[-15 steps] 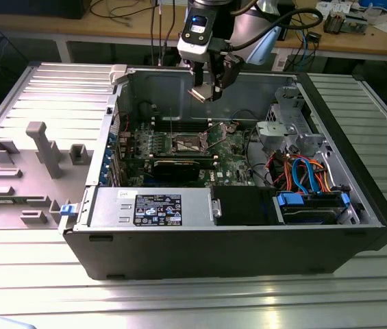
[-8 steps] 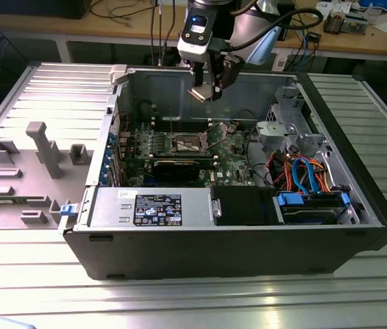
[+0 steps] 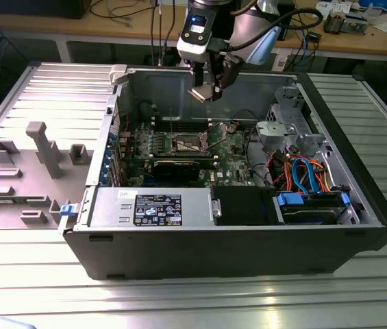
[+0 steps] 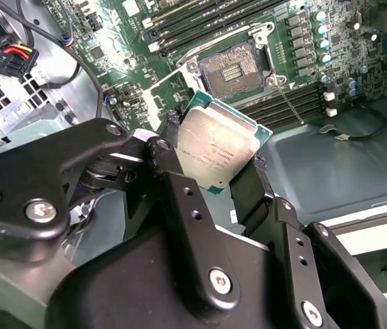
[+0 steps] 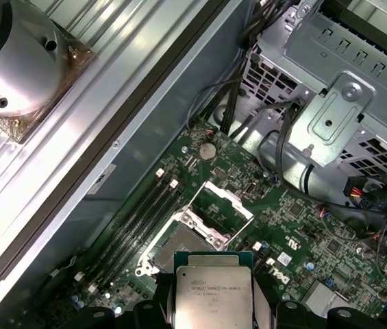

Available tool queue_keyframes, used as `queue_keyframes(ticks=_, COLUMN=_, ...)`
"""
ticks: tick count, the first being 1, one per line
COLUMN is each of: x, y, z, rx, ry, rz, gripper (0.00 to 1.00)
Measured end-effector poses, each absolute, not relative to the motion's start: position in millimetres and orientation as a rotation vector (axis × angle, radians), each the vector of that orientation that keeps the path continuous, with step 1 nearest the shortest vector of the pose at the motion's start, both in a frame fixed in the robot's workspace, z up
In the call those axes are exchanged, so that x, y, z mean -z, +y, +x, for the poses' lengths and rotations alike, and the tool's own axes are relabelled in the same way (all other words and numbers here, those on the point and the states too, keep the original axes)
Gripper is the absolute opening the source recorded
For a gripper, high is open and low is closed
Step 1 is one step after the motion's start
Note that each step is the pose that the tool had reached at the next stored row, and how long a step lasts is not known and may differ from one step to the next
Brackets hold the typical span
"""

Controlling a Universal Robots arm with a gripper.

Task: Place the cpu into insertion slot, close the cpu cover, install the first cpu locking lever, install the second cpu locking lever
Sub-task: 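Place the cpu into insertion slot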

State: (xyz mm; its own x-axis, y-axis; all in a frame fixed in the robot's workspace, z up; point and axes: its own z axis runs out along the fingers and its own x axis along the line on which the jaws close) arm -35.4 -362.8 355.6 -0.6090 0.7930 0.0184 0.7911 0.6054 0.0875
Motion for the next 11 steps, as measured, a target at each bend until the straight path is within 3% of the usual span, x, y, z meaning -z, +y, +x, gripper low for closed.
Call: queue_keyframes(ticks=11, x=-353.5, y=-362.7, z=-35.4, rx=-0.133, ry=2.724, rz=1.506, gripper=0.55)
